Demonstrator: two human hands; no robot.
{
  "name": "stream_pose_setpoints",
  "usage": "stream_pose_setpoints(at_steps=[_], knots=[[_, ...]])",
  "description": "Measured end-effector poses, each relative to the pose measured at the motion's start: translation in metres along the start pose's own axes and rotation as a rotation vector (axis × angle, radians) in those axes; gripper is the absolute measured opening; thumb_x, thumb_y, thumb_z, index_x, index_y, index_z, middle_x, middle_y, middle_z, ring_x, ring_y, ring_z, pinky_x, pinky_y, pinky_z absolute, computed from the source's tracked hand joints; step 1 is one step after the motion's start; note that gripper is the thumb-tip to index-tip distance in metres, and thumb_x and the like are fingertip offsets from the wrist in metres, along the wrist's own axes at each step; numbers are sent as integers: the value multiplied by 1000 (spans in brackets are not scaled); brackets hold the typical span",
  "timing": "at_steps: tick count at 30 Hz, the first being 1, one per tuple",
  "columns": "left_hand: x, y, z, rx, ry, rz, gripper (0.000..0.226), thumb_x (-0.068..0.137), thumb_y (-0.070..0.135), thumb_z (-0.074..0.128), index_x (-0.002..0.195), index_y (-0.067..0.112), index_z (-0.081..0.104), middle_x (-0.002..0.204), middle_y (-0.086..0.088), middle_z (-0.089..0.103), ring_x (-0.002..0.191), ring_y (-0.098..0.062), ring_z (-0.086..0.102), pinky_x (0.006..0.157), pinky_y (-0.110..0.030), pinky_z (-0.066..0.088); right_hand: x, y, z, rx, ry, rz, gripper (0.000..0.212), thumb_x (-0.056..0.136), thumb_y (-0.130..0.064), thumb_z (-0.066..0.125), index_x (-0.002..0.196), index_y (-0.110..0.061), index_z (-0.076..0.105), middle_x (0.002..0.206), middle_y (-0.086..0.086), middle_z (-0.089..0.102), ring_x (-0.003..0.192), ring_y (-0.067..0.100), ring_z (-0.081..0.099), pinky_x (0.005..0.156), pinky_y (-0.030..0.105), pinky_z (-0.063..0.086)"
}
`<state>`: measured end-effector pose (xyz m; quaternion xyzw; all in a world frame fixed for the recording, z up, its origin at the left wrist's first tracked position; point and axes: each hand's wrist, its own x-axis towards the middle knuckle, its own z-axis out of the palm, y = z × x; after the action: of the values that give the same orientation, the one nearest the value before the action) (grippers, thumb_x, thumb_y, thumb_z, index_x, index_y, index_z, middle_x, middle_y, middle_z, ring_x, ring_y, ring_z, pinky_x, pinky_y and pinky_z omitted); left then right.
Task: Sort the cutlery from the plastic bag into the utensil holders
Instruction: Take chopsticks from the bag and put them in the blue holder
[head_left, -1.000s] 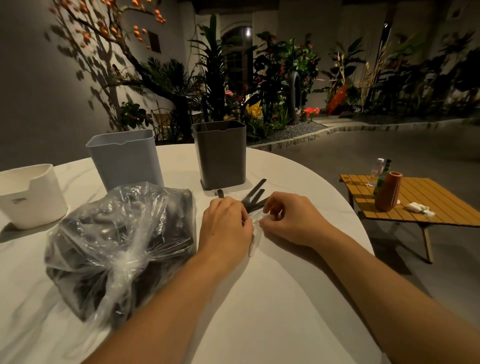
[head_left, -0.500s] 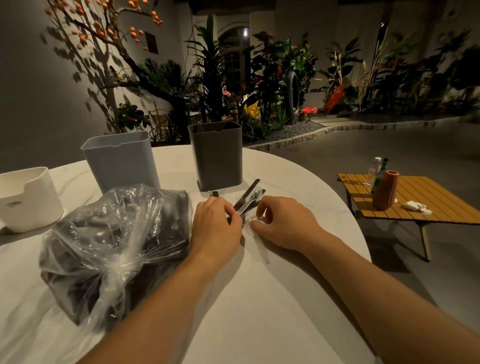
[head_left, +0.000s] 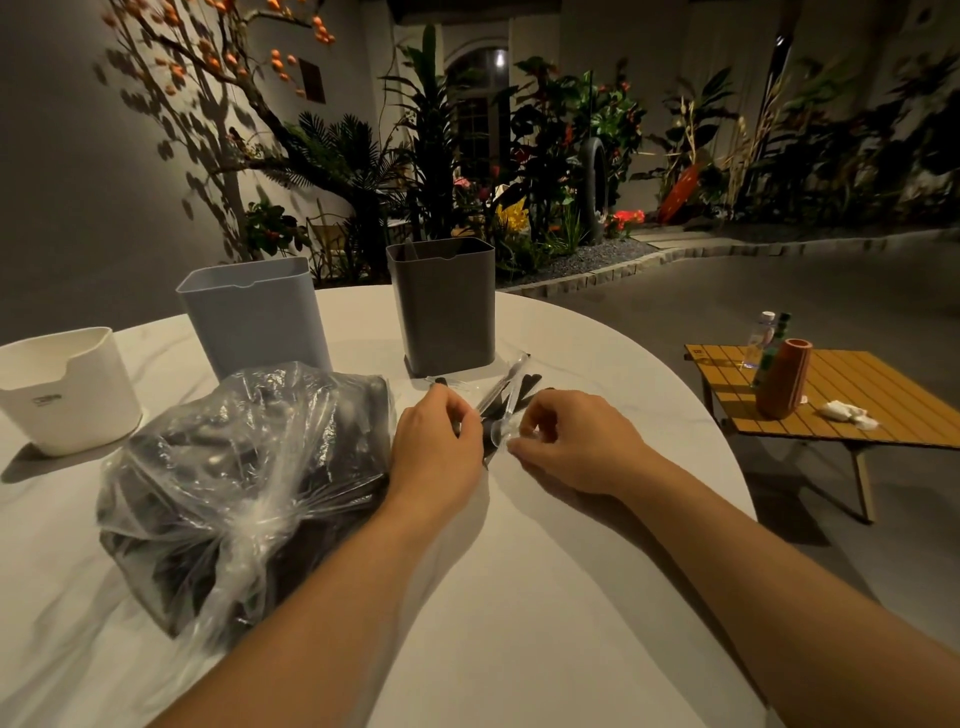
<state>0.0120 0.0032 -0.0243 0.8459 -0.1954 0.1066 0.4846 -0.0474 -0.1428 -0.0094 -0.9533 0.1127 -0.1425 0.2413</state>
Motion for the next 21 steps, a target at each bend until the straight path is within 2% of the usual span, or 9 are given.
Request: stream_pose_setpoints(at_steps=[3,5,7,11,14,16,19,21], knots=[[-1,2,-1,0,7,11,17,101,21,55,85,27,52,86,4,61,85,-16,61,78,-39,59,2,-2,-5,288,40,8,12,93,-33,68,97,-22,69,89,-4,66,80,14,61,64,15,48],[-3,4,-2,-30,7,13,16,102,22,53,87,26,51,86,6,61,83,-12,61,75,-30,57,1,-7,-10,587,86,36,9,94,-28,66,95,-20,69,87,-4,67,79,14,64,65,15,51],[-6,8,-4,-85,-2,11,15,103,23,53,89,27,50,85,10,60,81,-9,62,72,-24,56,0,-12,-15,780,132,87,9,95,-26,64,96,-19,69,87,-3,67,78,14,63,65,16,52],[-11,13,-5,-82,9,133,14,99,23,60,88,27,53,82,11,62,80,-9,65,73,-27,60,1,-14,-22,1055,130,178,17,95,-23,64,105,-9,65,95,9,65,79,21,59,66,25,52],[-15,14,-4,-31,-20,201,12,96,22,66,88,24,57,82,10,63,78,-9,64,73,-24,60,3,-13,-24,1151,117,213,15,96,-22,63,104,-9,64,104,13,67,80,22,61,69,28,55],[-16,15,-4,7,-27,225,12,92,22,72,87,24,61,82,10,63,76,-9,63,72,-20,58,4,-12,-22,1158,142,211,14,96,-21,62,102,-9,64,104,9,71,80,21,64,69,28,56],[-16,16,-5,-9,-52,214,13,88,24,76,85,26,64,81,12,64,75,-9,64,69,-17,58,6,-13,-18,1044,204,199,14,97,-23,62,103,-11,64,100,0,73,82,19,65,67,26,54],[-18,18,-5,-104,-75,176,7,92,27,70,89,27,64,82,12,67,77,-10,67,71,-21,60,6,-15,-14,966,236,167,11,97,-22,62,103,-13,64,96,-2,74,79,14,66,65,21,52]])
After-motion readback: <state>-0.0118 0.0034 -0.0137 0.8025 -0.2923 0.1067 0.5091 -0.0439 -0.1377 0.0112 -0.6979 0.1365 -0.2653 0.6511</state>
